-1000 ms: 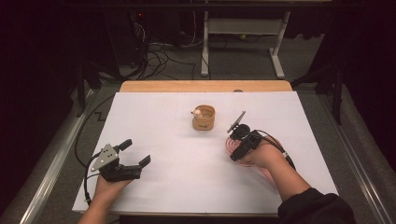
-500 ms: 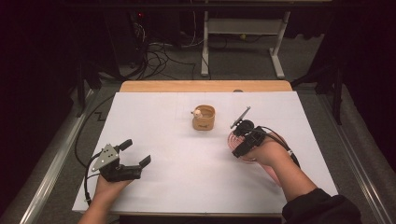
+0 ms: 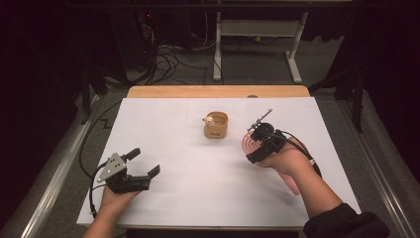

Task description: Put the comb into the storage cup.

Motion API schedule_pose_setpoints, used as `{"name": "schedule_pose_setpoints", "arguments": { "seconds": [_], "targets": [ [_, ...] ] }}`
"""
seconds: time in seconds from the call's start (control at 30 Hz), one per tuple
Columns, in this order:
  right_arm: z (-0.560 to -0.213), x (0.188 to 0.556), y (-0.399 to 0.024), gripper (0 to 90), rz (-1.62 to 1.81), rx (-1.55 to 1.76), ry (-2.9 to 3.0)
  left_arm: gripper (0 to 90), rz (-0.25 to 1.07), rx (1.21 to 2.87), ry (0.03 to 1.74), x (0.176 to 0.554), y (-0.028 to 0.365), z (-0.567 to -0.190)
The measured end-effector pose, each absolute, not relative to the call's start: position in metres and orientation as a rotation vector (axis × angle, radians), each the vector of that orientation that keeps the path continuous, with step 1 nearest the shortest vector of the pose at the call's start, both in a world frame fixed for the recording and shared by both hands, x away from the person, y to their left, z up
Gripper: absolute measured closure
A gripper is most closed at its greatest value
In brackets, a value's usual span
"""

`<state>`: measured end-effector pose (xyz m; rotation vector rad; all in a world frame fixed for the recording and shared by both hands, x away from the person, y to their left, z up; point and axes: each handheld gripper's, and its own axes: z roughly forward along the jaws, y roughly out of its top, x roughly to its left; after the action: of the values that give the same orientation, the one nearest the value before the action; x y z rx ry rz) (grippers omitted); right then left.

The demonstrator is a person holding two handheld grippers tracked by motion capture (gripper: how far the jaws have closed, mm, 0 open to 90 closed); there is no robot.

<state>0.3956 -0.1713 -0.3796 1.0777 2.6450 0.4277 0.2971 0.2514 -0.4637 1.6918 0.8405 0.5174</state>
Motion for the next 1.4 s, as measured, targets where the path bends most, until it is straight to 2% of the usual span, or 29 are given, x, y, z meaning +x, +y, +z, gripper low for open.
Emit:
{"name": "schedule_pose_setpoints", "arguments": {
  "seconds": [0.7, 1.4],
  "targets": [
    [-0.359, 0.376, -0.189, 20.7, 0.739, 1.047, 2.504, 3.9, 0.519, 1.691, 0.844, 0.297, 0.251, -0.464],
    [-0.364, 0.361, -0.203, 20.7, 0.949, 1.051, 2.378, 4.5, 0.521, 1.692, 0.844, 0.297, 0.251, -0.464]
  ]
}}
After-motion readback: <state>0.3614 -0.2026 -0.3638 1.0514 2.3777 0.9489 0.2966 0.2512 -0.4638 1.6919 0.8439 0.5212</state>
